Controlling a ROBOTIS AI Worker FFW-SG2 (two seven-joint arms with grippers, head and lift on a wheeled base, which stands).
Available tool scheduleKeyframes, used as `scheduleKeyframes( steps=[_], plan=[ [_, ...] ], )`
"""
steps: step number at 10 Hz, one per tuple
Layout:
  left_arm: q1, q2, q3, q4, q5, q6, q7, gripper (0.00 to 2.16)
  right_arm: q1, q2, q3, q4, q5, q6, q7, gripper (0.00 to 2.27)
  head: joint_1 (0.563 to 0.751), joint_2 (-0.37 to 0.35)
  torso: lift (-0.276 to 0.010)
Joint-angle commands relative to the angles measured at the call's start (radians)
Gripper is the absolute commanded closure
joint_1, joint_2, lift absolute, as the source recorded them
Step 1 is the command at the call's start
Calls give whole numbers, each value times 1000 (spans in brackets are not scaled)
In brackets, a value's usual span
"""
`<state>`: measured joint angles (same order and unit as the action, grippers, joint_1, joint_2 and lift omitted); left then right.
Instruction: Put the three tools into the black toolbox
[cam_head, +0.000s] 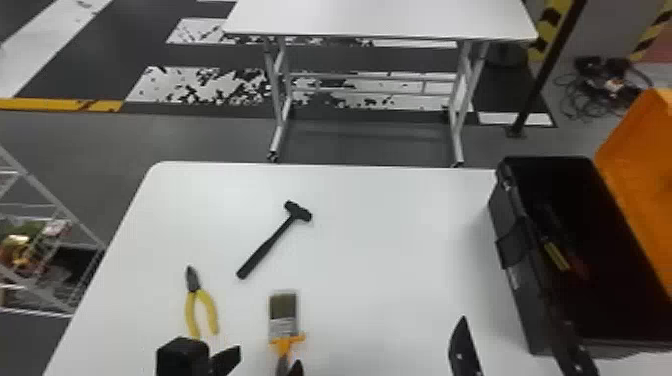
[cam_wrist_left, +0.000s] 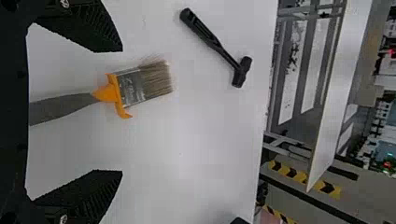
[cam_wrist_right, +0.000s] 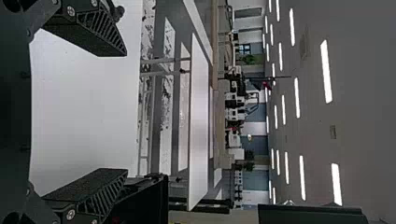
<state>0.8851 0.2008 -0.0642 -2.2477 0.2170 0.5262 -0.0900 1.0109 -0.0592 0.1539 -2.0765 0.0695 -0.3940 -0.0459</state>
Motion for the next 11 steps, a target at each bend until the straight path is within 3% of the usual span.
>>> scheduleKeyframes(
  steps=[1,4,6,9,11],
  plan=[
    [-20,0,-17,-36,18,145,32,70,0,-1,-2,6,-2,-2,0,120,695,26,-51],
    [-67,-9,-20,-75,62,360,116,66,-2,-7,-10,12,-14,-27,0,120,695,4,-51],
    [-115,-20,-23,-87,105,513,202,76,-5,-7,-10,22,-17,-42,0,120,695,12,-51],
    [-161,-34,-62,-98,119,645,366,87,-9,-21,-10,22,-25,-55,0,120,695,36,-51],
    [-166,-46,-69,-99,122,676,444,87,-25,-45,-5,29,-42,-51,0,120,695,52,-51]
  ],
)
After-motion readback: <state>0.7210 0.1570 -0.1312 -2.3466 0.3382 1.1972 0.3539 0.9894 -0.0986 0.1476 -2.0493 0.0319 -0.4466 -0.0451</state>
